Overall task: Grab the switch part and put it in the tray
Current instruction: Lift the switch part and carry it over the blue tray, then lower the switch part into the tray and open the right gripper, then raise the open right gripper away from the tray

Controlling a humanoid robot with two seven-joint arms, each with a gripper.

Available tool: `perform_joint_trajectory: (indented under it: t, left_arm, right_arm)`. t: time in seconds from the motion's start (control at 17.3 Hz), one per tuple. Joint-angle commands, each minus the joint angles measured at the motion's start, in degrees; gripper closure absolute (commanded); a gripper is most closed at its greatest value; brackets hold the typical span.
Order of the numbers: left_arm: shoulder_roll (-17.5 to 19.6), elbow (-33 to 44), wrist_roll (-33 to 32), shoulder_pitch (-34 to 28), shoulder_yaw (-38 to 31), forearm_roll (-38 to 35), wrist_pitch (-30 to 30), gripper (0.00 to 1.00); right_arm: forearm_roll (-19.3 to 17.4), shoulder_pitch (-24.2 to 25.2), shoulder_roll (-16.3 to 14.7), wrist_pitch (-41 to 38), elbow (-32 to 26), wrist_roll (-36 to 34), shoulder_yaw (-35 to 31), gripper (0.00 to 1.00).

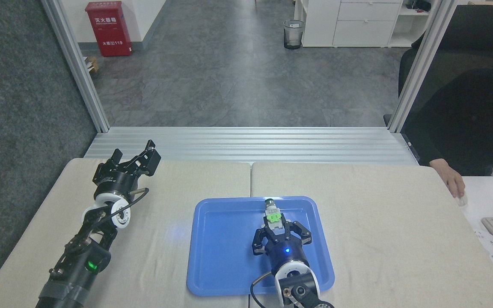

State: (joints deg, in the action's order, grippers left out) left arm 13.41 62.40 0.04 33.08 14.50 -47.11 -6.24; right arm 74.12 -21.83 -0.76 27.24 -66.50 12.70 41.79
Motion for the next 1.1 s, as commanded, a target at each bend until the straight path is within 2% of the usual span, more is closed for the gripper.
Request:
perform_joint_trajectory:
  t: [0.0,0.23,0.29,0.35,0.4,0.58,0.69,0.75,0.87,0.98,1.04]
  left_arm:
    - [-0.05,0.0,0.05,-0.03,-0.08,0.0,0.0,0.0]
    - [-0.05,0.0,0.05,-0.03,0.01,0.0,0.0,0.0]
    - [0.04,0.0,0.05,-0.03,0.01,0.0,0.0,0.0]
    - [0.04,0.0,0.05,-0.03,0.01,0.0,0.0,0.0]
    - [0.04,0.0,0.05,0.06,0.01,0.0,0.0,0.0]
    - [0.04,0.0,0.05,-0.03,0.01,0.0,0.0,0.0]
    - [0.04,0.0,0.05,0.06,0.01,0.0,0.0,0.0]
    - [0.04,0.0,0.05,-0.03,0.01,0.0,0.0,0.0]
    - [0.04,0.0,0.05,0.06,0.01,0.0,0.0,0.0]
    - [-0.05,0.0,0.05,0.06,0.01,0.0,0.0,0.0]
    - [0.04,0.0,0.05,-0.03,0.01,0.0,0.0,0.0]
  right_arm:
    - [1.82,5.04,0.5,-0.08,-8.65,1.19,7.34,1.0]
    - [1.73,5.22,0.33,0.18,-8.21,1.19,6.38,1.0]
    - [1.38,5.13,0.24,0.18,-8.21,1.19,6.29,0.92]
    - [0.77,4.87,0.15,0.0,-8.03,1.1,6.2,0.34]
    - [0.5,4.52,-0.11,-0.26,-7.42,0.93,6.03,0.0]
    - [0.24,2.68,-0.29,-1.05,-6.46,0.84,-1.67,0.0]
    - [0.15,-4.15,-0.46,-2.8,-4.18,0.4,-8.27,0.0]
    - [0.15,-8.19,-0.64,-3.33,-1.64,-0.04,-11.96,0.0]
    - [0.15,-17.33,-0.9,-4.82,8.09,-1.96,-18.12,0.0]
    - [0.15,-22.45,-3.7,-6.49,15.57,-6.25,-19.2,0.0]
    - [0.15,-22.64,-4.5,-8.07,17.26,-9.24,-19.2,0.0]
